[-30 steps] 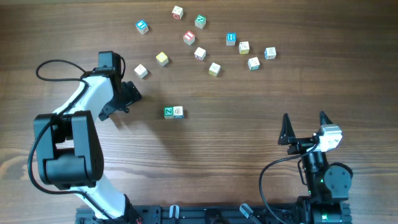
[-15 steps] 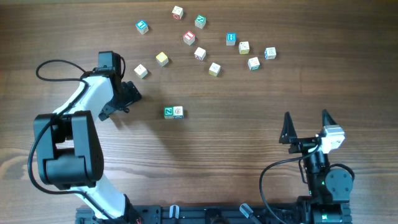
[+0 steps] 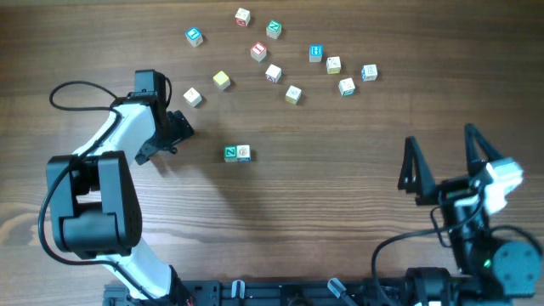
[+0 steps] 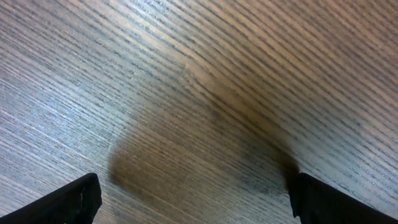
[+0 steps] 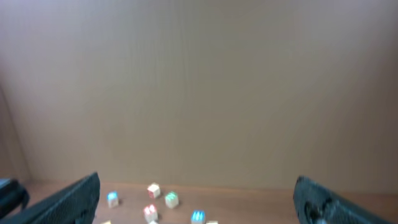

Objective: Form a horizontal line
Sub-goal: 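Raise the right arm and move its gripper over a green-lettered block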

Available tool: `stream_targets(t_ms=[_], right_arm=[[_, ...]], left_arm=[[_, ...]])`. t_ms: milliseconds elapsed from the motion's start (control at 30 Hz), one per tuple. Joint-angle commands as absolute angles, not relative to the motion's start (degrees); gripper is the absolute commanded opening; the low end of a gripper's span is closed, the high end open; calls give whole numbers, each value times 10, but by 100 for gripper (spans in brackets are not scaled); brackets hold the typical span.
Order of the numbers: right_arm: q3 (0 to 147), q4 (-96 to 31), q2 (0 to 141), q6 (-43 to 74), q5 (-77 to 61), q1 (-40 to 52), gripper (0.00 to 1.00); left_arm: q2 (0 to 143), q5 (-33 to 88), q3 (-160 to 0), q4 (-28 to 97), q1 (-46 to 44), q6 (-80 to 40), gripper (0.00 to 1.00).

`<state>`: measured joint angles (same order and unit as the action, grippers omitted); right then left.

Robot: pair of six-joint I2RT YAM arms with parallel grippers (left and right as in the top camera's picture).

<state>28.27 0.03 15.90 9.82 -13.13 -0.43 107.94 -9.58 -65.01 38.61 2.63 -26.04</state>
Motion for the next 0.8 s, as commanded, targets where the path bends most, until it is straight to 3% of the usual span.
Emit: stream_targets(t_ms=[0,300,433,567,767], right_arm=[[456,-106,281,105,-157,-2,100],[1029,-582,683,64,-177,-2,100],[1134,-745,830,91,-189,-2,100],[1134,-778,950,91,-198,-2,100],[1133,-682,1029,95,-201,-2,99]], left_arm=[[1086,-99,-647,388,25,-262,100],[1086,-99,-647,388,25,-262,100],[1086,-99,-647,388,25,-262,100],[1086,-99,-647,388,25,-262,100],[1086,-99,-647,388,25,-262,100]])
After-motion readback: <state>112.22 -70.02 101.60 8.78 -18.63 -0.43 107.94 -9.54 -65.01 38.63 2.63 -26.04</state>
